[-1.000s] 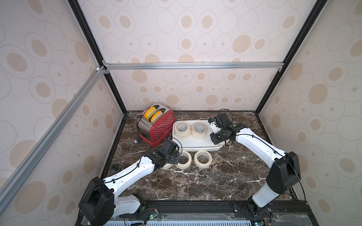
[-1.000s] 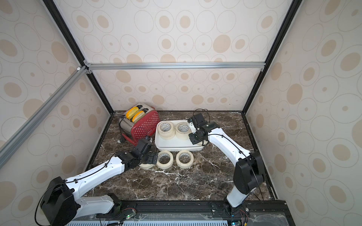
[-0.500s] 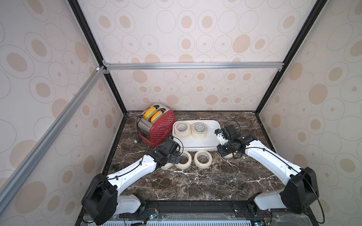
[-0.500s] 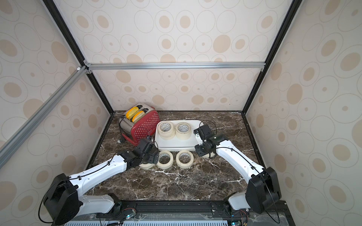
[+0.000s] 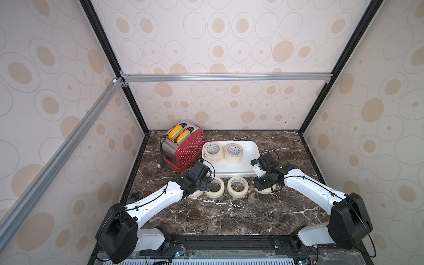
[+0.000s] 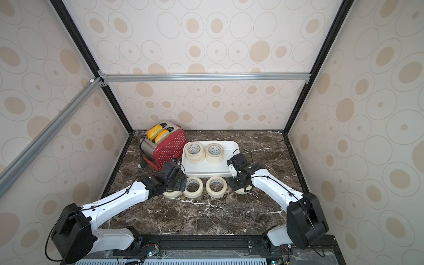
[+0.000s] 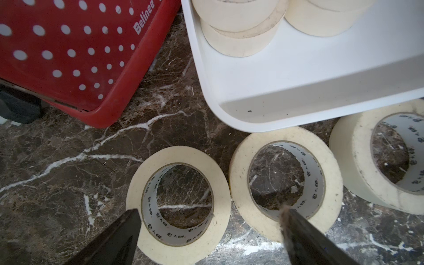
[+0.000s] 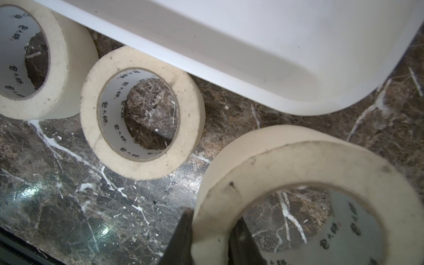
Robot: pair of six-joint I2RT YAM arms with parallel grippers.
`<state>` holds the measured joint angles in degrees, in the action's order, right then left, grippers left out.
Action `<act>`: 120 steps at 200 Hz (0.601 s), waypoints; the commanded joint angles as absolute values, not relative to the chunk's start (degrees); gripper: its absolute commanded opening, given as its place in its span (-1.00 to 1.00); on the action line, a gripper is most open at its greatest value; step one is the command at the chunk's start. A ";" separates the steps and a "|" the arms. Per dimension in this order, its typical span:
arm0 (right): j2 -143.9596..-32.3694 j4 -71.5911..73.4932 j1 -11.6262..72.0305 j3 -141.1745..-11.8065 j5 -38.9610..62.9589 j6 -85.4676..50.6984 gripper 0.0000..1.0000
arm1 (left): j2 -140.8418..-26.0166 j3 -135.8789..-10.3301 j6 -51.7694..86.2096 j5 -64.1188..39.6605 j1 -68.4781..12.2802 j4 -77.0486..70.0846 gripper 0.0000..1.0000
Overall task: Take out the art tape in the storage box
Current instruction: Place the art tape at the center of the board.
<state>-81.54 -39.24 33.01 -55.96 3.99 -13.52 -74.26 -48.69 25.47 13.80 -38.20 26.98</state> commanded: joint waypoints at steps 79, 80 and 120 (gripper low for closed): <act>-89.23 -35.19 32.73 -56.18 4.29 -13.39 -0.60 | -74.71 -50.98 24.83 14.33 -38.06 27.33 0.99; -89.31 -35.22 32.71 -56.17 4.26 -13.37 -0.61 | -74.71 -50.98 24.81 14.33 -38.06 27.33 0.98; -91.76 -34.98 32.64 -57.26 3.69 -13.11 -0.59 | -74.62 -50.71 24.87 14.49 -38.06 27.42 0.98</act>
